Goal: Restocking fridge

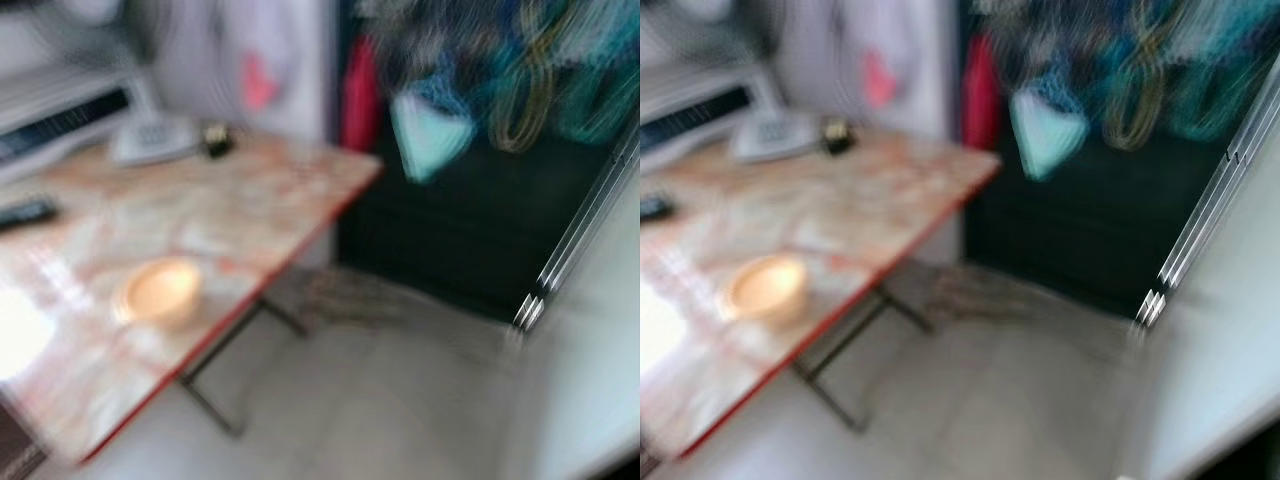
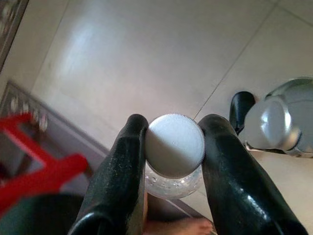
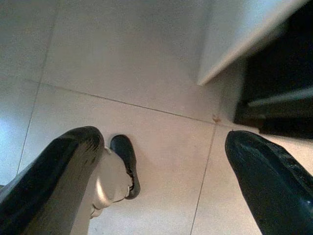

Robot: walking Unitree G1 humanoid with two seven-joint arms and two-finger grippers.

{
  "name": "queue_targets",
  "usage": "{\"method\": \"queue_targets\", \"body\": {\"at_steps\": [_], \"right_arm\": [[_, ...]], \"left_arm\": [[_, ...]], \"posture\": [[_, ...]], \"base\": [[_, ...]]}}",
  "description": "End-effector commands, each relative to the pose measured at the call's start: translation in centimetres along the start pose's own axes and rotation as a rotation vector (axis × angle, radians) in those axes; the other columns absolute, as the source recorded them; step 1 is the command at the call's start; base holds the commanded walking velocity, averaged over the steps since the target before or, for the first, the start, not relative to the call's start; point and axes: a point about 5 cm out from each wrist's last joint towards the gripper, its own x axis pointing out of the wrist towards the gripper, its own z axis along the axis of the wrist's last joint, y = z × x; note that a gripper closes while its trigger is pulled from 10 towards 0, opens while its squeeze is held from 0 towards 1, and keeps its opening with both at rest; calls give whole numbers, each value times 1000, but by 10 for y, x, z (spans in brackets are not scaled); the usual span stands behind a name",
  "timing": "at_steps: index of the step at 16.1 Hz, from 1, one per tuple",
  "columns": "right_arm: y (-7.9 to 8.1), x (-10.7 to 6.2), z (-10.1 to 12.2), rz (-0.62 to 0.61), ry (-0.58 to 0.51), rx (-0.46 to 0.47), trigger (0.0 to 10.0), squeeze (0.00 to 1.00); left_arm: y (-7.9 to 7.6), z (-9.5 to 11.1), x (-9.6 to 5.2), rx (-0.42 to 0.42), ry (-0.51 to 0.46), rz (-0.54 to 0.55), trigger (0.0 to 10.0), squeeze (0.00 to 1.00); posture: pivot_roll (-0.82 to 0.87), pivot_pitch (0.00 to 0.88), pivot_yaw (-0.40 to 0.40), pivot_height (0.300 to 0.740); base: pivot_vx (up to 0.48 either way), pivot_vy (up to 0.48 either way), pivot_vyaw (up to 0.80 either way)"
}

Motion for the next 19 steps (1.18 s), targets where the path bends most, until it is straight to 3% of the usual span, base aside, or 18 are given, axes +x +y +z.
{"method": "queue_targets", "body": {"at_steps": [1, 19], "right_arm": [[4, 1, -1, 10, 10, 2, 10000, 0], [4, 0, -4, 14, 25, -31, 10000, 0]], "left_arm": [[-4, 2, 1, 15, 7, -5, 10000, 0], [-2, 5, 1, 78, -14, -12, 10000, 0]], "posture": [[45, 0, 22, 740], [26, 0, 32, 740]], "base": [[0, 0, -800], [0, 0, -800]]}}
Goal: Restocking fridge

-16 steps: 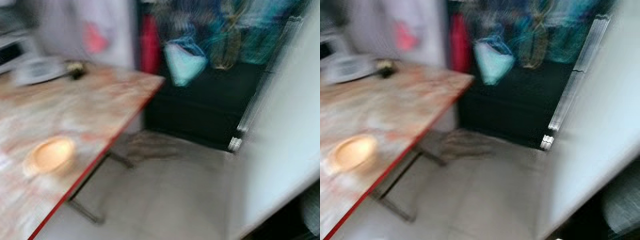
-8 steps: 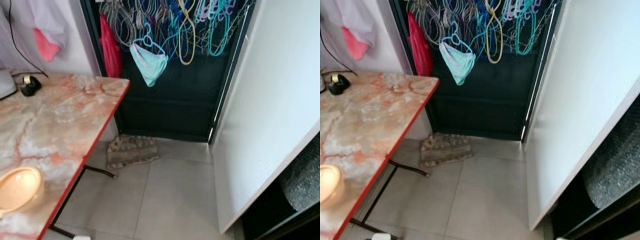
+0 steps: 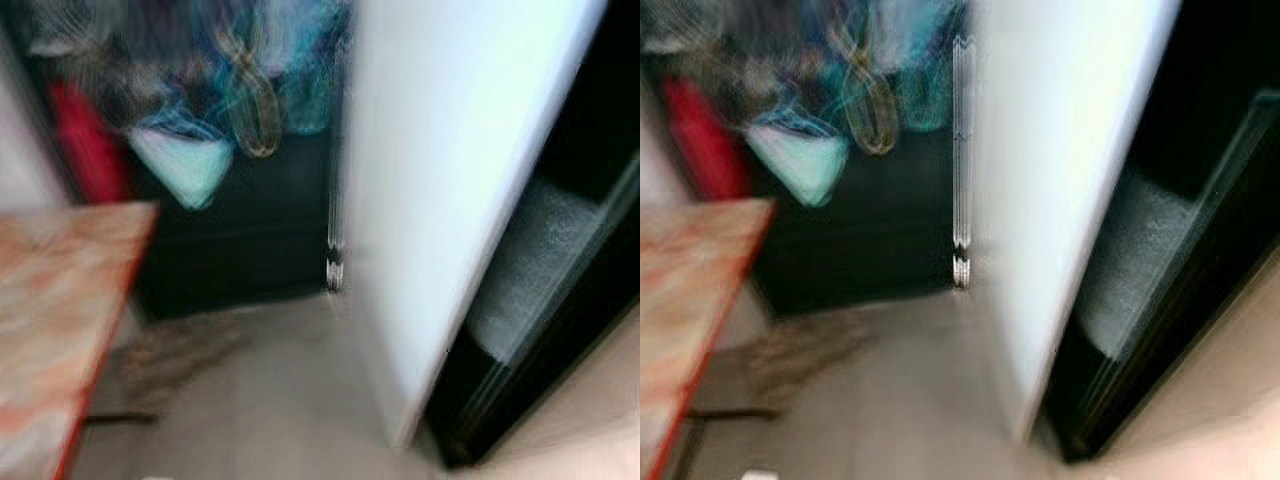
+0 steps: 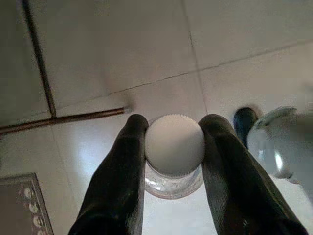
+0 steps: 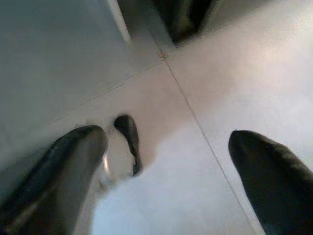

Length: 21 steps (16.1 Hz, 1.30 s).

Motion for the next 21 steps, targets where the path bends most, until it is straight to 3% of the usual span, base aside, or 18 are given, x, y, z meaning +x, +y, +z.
{"method": "queue_targets", "body": {"at_steps": [1, 6, 8, 10, 12, 15, 16, 17, 18, 19, 21], "right_arm": [[-2, 1, 7, -6, -18, -9, 10000, 0], [2, 1, 3, -24, -15, 34, 10000, 0], [2, 1, 2, -34, -9, 3, 10000, 0], [4, 2, 4, -13, 7, -114, 10000, 0], [6, 2, 6, -2, 5, -132, 10000, 0], [5, 2, 8, -13, -12, -96, 10000, 0], [2, 2, 9, -32, -22, -52, 10000, 0], [0, 2, 9, -44, -25, -36, 10000, 0], [-3, 1, 9, -57, -28, -6, 10000, 0], [-6, 1, 10, -69, -31, 11, 10000, 0], [-8, 0, 10, -77, -35, 36, 10000, 0]], "left_arm": [[-3, -2, 0, 12, 7, -15, 10000, 0], [2, -3, 0, 67, 15, -28, 10000, 0], [4, 1, 0, 50, 13, -26, 10000, 0], [4, 7, 1, -48, 17, -69, 10000, 0], [2, 11, 2, -107, 2, -110, 10000, 0], [6, 19, 3, -183, -23, -67, 10000, 0], [11, 27, 4, -327, -47, -12, 10000, 0], [11, 30, 4, -375, -55, 1, 10000, 0], [10, 31, 5, -390, -62, 6, 10000, 0], [6, 32, 5, -319, -65, -4, 10000, 0], [2, 32, 5, -292, -60, -18, 10000, 0]], "posture": [[26, 0, 32, 740], [16, 0, 56, 740], [16, 0, 56, 740], [23, 0, 60, 740], [6, 0, 59, 740], [-22, 0, 39, 740], [-26, 0, 34, 740], [-29, 0, 34, 740], [-28, 0, 33, 740], [-23, 0, 25, 740], [-17, 0, 18, 740]], "base": [[0, 0, -800], [0, 0, -800], [0, 0, -800], [0, 0, -800], [0, 0, -800], [0, 0, -800], [0, 0, -800], [0, 0, -800], [0, 0, -800], [0, 0, -800], [0, 0, -800]]}}
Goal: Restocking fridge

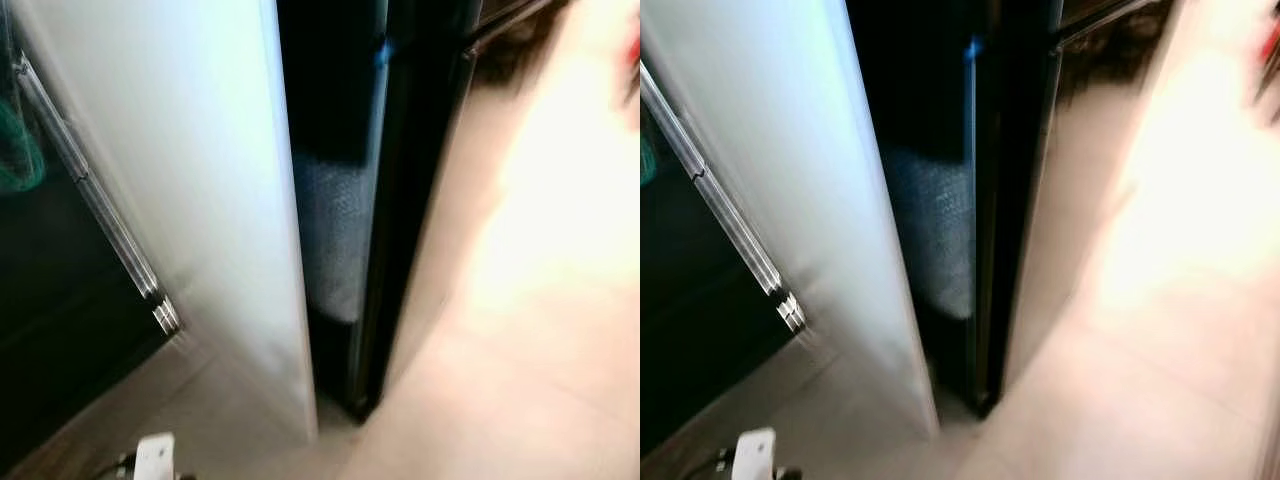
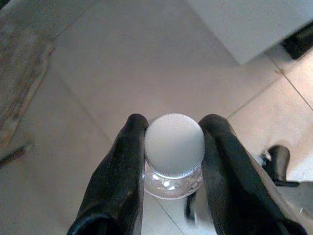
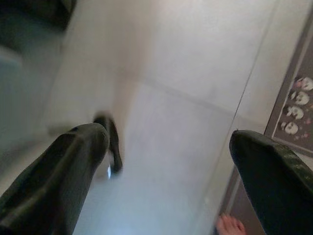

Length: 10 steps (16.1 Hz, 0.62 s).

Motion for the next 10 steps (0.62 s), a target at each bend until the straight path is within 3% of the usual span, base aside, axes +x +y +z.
{"method": "queue_targets", "body": {"at_steps": [1, 4, 9, 10], "right_arm": [[2, 0, -1, 4, -4, 23, 10000, 0], [2, 0, -1, 21, 4, 1, 10000, 0], [5, 0, -4, 8, 0, 53, 10000, 0], [5, 0, -4, 7, -3, 63, 10000, 0]], "left_arm": [[5, -11, -2, -2, 32, 23, 10000, 0], [6, -16, -3, 31, 49, 23, 10000, 0], [15, -21, -5, 11, 61, 46, 10000, 0], [16, -21, -5, 13, 63, 47, 10000, 0]], "posture": [[-8, 0, 12, 740], [-11, 0, 8, 740], [-16, 0, 27, 740], [-22, 0, 32, 740]], "base": [[0, 0, -800], [0, 0, -800], [0, 0, -800], [0, 0, 0]]}}
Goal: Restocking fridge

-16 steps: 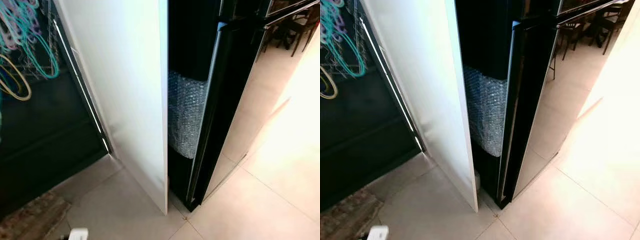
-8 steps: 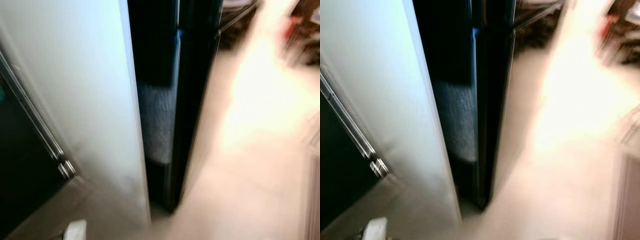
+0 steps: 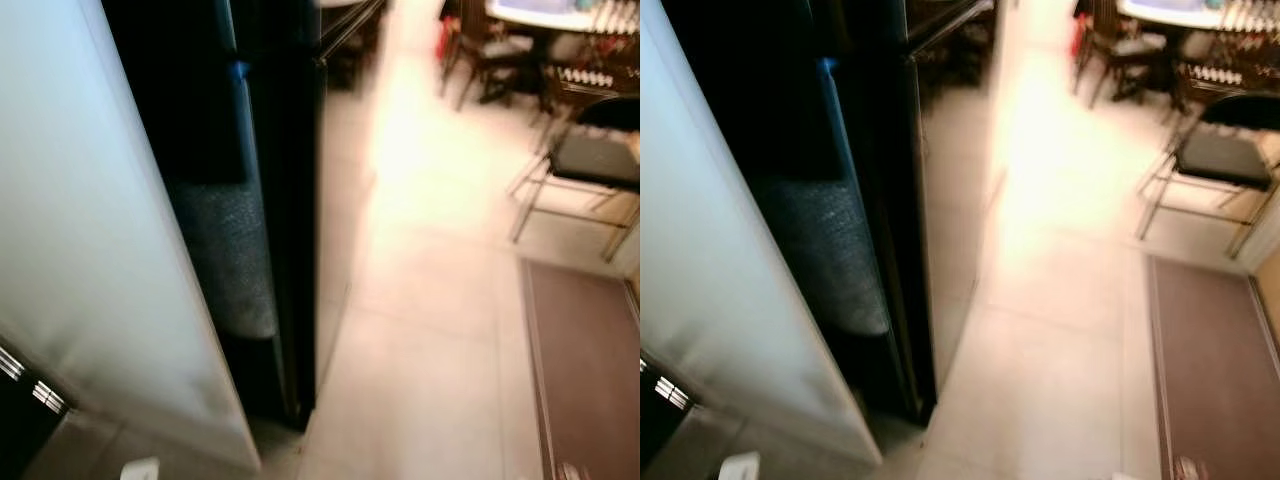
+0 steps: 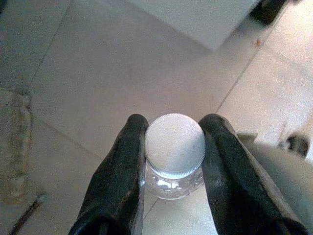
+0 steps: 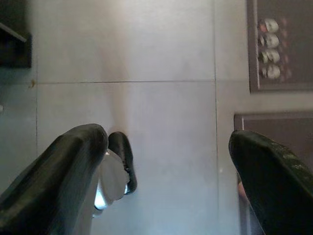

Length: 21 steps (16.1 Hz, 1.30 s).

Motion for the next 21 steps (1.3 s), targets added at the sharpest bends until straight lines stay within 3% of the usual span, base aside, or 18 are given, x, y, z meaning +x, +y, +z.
{"method": "queue_targets", "body": {"at_steps": [1, 8, 21], "right_arm": [[-3, -1, -5, -13, 9, 28, 10000, 0], [2, -1, -9, -19, -2, 92, 10000, 0], [-1, -2, -10, -46, -10, 135, 10000, 0]], "left_arm": [[-3, 4, 1, 11, -4, -9, 10000, 0], [-20, 18, 4, 21, -20, -29, 10000, 0], [13, -2, -2, 23, 9, 6, 10000, 0]], "posture": [[-28, 0, 39, 740], [-19, 0, 53, 740], [-16, 0, 52, 740]], "base": [[0, 0, 0], [0, 200, 0], [0, 251, 0]]}}
